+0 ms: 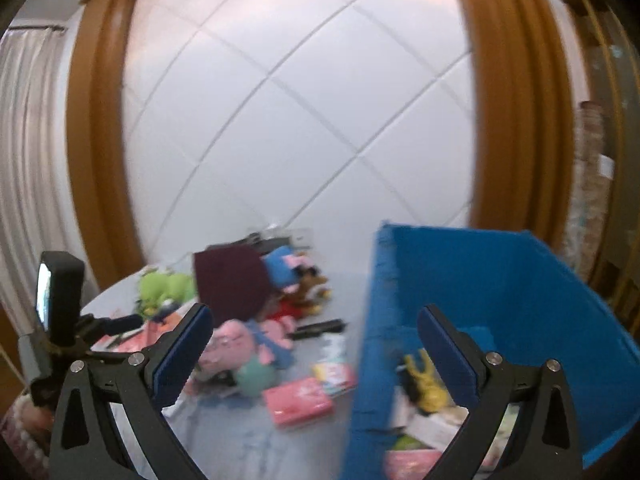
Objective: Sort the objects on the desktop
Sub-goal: 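Move both grippers back toward the pile on the table, then grasp a white pill bottle with the left gripper while the right grasps a paracetamol box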
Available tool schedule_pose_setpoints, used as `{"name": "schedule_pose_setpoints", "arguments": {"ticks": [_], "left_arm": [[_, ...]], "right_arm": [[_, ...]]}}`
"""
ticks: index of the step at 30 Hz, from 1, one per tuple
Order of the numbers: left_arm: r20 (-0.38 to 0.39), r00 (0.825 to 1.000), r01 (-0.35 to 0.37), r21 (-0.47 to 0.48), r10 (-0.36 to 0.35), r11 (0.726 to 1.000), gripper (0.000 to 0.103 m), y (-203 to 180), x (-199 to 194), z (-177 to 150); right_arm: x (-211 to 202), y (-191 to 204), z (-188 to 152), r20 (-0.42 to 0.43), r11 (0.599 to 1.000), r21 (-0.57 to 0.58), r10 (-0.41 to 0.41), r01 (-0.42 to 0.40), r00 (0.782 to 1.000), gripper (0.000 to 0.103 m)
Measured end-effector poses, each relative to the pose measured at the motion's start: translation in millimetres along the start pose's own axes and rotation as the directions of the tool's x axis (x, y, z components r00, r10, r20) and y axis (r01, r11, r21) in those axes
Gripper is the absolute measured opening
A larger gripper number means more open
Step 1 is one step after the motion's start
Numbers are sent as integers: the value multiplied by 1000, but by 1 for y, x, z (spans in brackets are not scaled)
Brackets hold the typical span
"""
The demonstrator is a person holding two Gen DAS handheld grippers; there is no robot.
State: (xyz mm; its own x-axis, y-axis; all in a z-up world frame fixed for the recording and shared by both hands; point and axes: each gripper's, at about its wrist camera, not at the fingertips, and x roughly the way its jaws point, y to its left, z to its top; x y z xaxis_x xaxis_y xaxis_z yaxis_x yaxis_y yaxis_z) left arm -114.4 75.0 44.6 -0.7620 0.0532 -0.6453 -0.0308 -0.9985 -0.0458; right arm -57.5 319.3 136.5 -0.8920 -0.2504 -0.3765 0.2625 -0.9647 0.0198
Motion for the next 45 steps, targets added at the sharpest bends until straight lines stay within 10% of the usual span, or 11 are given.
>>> {"name": "schedule_pose_setpoints", "arguments": {"ticks": [7,16,22,25,31,45], "left_arm": [[-208,965,-189,-138,158,972,73,120,52,-62],[-439,871,-362,-269,221,892,73,229,119,-143],[-394,905,-302,-331,160,894,73,242,163,-137],[-415,892,-316,-293,178,902,73,243,193,-135],[-446,881,-300,-277,154,913,37,248,193,-160],[-407,908,-209,-237,99,949,29,239,160,-185]], "right_arm": [[87,51,-39,-184,993,2,116,-118,976,103],[206,96,-131,-477,982,28,178,-188,860,103],[259,133,-178,-591,976,22,186,-216,785,103],[272,150,-191,-615,973,5,185,-231,767,103],[288,185,-207,-642,948,-32,224,-318,733,103],[331,302,-242,-742,773,-203,279,-601,610,103]]}}
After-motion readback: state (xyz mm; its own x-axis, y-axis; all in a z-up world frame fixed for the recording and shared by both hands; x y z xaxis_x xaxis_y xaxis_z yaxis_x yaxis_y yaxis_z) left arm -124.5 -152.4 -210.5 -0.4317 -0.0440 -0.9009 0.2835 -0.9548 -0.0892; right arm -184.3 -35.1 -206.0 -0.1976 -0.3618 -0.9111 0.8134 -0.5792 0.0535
